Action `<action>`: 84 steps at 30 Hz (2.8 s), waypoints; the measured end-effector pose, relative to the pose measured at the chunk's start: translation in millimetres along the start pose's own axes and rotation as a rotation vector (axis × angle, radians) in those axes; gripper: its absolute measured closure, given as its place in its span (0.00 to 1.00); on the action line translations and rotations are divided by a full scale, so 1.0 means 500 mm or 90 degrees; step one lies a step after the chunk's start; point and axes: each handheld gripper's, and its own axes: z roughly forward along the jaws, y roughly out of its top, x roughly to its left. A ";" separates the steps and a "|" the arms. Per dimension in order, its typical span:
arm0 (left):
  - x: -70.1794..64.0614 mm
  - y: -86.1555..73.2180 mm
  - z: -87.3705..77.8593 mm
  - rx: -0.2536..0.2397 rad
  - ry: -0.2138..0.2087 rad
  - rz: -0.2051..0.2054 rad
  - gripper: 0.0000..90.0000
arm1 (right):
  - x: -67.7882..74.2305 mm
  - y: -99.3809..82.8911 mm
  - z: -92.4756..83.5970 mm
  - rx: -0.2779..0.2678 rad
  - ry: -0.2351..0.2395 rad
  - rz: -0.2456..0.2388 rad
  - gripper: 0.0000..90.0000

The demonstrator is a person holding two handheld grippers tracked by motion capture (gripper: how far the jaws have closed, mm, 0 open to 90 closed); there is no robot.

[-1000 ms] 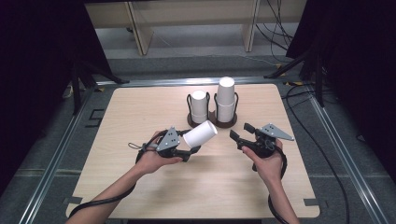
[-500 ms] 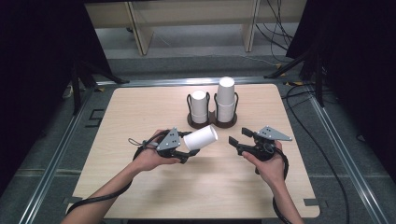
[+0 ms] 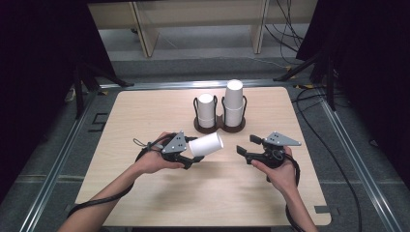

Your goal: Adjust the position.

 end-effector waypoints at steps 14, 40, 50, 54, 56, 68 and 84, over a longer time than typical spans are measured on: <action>0.030 0.011 0.002 0.020 -0.045 0.008 0.32 | -0.012 0.001 -0.002 0.021 0.023 -0.033 0.24; 0.054 0.035 -0.015 0.098 -0.112 0.058 0.32 | -0.055 0.004 0.006 0.074 0.061 -0.102 0.24; 0.072 0.055 -0.014 0.140 -0.130 0.083 0.33 | -0.053 0.007 0.008 0.093 0.059 -0.108 0.24; 0.077 0.060 -0.011 0.157 -0.136 0.095 0.33 | -0.054 0.008 0.008 0.098 0.065 -0.110 0.24; 0.078 0.063 -0.011 0.165 -0.136 0.100 0.33 | -0.052 0.007 0.007 0.103 0.064 -0.104 0.24; 0.090 0.085 -0.016 0.209 -0.156 0.128 0.33 | -0.041 0.011 0.011 0.108 0.080 -0.094 0.25; 0.100 0.107 -0.021 0.237 -0.155 0.144 0.33 | -0.037 0.023 0.012 0.117 0.079 -0.125 0.27</action>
